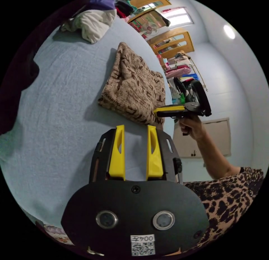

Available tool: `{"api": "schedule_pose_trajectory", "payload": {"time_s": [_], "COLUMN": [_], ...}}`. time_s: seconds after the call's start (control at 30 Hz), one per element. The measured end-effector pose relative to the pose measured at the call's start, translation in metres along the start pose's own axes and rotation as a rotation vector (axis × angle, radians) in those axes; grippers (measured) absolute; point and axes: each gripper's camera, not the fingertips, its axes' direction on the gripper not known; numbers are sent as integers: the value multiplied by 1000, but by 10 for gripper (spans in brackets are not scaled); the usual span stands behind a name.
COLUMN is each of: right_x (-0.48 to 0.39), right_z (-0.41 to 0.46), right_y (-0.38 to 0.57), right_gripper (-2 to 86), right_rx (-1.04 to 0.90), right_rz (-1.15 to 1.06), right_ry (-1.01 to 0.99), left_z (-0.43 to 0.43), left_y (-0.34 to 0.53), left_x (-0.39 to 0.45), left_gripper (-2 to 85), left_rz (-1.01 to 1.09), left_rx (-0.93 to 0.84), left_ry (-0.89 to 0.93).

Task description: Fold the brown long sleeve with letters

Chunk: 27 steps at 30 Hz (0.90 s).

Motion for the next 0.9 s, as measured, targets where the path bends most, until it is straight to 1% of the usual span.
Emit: {"api": "schedule_pose_trajectory", "payload": {"time_s": [0.07,0.2,0.3,0.4,0.43,0.6,0.67,0.77,0.9], "right_x": [3,6,23,55,71,151,202,252,286], "right_z": [8,22,35,49,52,61,82,122,172], "right_y": [0,-2,2,8,12,49,64,61,29], "right_gripper": [-7,-6,-4,5,13,138,172,188,187], "right_rx": [16,41,99,158,188,407,507,524,487], "right_rz": [10,8,31,68,83,170,228,340,394], "right_ry": [2,20,-42,-206,-288,-616,-815,-897,-960], "left_z": [2,6,10,15,17,29,40,56,80], "left_y": [-5,-10,-11,-10,-10,3,12,24,35], "left_x": [-21,-46,-64,-79,-85,-111,-123,-132,-134], "left_gripper": [118,121,123,127,129,145,151,158,171], "left_rz": [-72,-147,-202,-242,-253,-327,-362,-396,-411], "left_rx": [-1,11,37,64,71,135,165,205,245], "left_ry": [69,130,177,218,225,310,350,369,368]}}
